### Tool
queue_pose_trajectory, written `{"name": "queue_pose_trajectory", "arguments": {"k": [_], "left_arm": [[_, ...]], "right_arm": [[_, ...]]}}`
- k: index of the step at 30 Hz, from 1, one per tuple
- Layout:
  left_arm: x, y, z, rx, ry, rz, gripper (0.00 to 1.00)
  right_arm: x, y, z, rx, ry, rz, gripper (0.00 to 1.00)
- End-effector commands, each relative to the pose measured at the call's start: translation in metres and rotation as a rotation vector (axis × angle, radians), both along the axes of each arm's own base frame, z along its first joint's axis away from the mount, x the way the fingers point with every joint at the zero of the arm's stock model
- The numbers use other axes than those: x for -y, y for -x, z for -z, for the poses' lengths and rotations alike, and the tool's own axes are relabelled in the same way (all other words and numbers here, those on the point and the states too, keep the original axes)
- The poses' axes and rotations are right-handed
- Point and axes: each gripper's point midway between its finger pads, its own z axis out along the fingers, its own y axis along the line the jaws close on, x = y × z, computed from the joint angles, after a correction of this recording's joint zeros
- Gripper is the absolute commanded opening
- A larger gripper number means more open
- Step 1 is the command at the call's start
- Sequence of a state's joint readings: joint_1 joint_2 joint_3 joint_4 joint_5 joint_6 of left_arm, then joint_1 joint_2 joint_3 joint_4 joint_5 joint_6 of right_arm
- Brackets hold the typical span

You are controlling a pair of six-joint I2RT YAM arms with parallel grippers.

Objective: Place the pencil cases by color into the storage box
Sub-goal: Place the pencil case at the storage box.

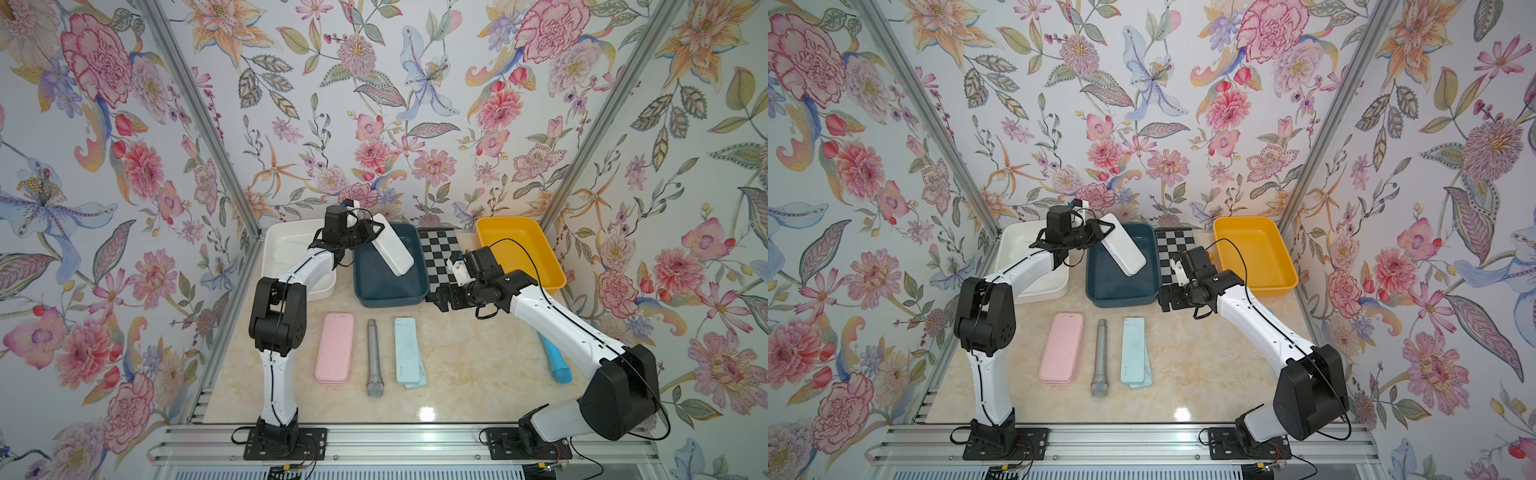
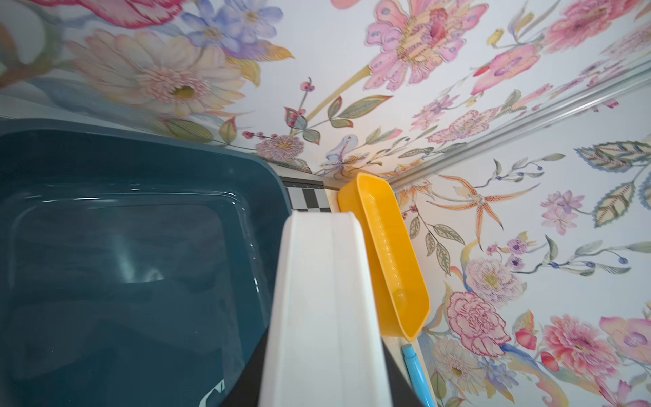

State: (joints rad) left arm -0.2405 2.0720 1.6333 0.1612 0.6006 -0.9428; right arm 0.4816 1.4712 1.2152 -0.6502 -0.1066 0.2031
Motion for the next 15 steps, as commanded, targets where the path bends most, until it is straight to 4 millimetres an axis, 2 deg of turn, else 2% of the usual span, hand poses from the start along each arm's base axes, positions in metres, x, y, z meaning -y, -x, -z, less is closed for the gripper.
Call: {"name": "queue_pose_trajectory", "arguments": {"k": [1, 4, 6, 9, 12, 15], "left_arm": [[-0.056, -0.009, -0.056, 0.156, 0.016, -0.23, 0.3], [-0.113, -0.011, -0.054, 0.162, 0.086, -0.407, 0.3], [-0.149, -0.01, -0.044, 0.139, 0.145, -0.505, 0.29], [-0.192, -0.003, -0.03, 0.142, 0.239, -0.616, 0.29], [-0.223, 0.013, -0.018, 0.153, 0.26, -0.708, 0.29], [-0.241, 0.024, -0.013, 0.166, 0.251, -0.756, 0.3]], "right_arm": [[-0.002, 0.002, 0.001, 0.0, -0.024, -0.007, 1.0], [-0.003, 0.002, 0.002, -0.003, -0.025, -0.011, 1.0], [-0.003, 0.002, 0.004, -0.005, -0.023, -0.014, 1.0], [-0.004, 0.001, 0.008, -0.014, -0.024, -0.019, 1.0], [-0.007, 0.0, 0.014, -0.027, -0.026, -0.023, 1.0], [-0.01, 0.0, 0.018, -0.039, -0.032, -0.027, 1.0]]}}
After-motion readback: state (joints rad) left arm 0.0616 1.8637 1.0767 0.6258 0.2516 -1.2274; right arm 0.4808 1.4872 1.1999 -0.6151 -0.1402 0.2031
